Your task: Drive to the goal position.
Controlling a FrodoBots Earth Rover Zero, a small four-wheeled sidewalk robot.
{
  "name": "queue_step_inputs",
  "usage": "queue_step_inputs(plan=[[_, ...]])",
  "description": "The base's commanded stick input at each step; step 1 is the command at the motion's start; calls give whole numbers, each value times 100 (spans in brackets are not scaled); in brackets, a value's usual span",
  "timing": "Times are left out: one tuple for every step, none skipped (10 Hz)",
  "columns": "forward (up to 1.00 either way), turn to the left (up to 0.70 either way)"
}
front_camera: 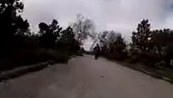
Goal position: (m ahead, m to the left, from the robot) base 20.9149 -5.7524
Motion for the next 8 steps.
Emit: queue_step_inputs(plan=[[70, 0], [70, 0], [70, 0], [70, 0], [70, 0], [70, 0], [70, 0], [70, 0]])
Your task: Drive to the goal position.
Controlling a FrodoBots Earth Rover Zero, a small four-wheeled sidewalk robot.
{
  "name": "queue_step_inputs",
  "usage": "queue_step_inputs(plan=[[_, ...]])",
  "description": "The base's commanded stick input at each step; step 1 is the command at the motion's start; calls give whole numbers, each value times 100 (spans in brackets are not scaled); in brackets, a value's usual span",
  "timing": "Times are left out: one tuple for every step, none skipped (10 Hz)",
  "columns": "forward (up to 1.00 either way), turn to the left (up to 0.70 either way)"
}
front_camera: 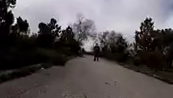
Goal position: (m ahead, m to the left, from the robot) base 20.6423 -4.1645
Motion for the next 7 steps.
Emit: queue_step_inputs(plan=[[70, 0], [70, 0], [70, 0], [70, 0], [70, 0], [70, 0], [70, 0]])
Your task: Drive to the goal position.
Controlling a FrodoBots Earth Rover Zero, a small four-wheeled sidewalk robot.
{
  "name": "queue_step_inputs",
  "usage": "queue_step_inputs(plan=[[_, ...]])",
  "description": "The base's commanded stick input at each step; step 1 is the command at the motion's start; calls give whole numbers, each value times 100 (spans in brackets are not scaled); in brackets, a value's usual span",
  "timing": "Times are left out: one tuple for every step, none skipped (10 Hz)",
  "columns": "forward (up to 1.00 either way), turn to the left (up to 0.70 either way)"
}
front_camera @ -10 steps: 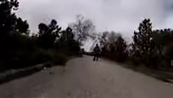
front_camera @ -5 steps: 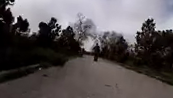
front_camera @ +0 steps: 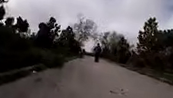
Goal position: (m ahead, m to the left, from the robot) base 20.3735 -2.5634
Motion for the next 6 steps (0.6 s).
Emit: queue_step_inputs(plan=[[70, 0], [70, 1], [70, 21], [70, 27], [70, 27], [70, 10]])
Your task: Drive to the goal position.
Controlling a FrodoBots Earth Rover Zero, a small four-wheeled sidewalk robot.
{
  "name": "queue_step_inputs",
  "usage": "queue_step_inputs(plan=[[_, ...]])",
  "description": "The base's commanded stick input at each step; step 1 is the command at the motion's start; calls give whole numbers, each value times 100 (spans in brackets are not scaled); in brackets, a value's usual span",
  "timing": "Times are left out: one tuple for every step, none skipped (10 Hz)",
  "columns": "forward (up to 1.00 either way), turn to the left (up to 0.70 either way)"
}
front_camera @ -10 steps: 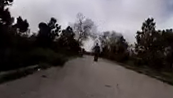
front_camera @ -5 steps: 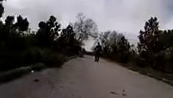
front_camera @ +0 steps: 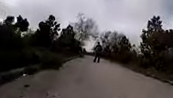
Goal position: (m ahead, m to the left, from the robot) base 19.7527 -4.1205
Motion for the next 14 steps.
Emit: queue_step_inputs(plan=[[70, 0], [70, 0], [70, 0], [70, 0], [70, 0], [70, 0], [70, -10], [70, -27], [70, -27], [70, -27], [70, -27], [70, -27], [70, -27], [70, -27]])
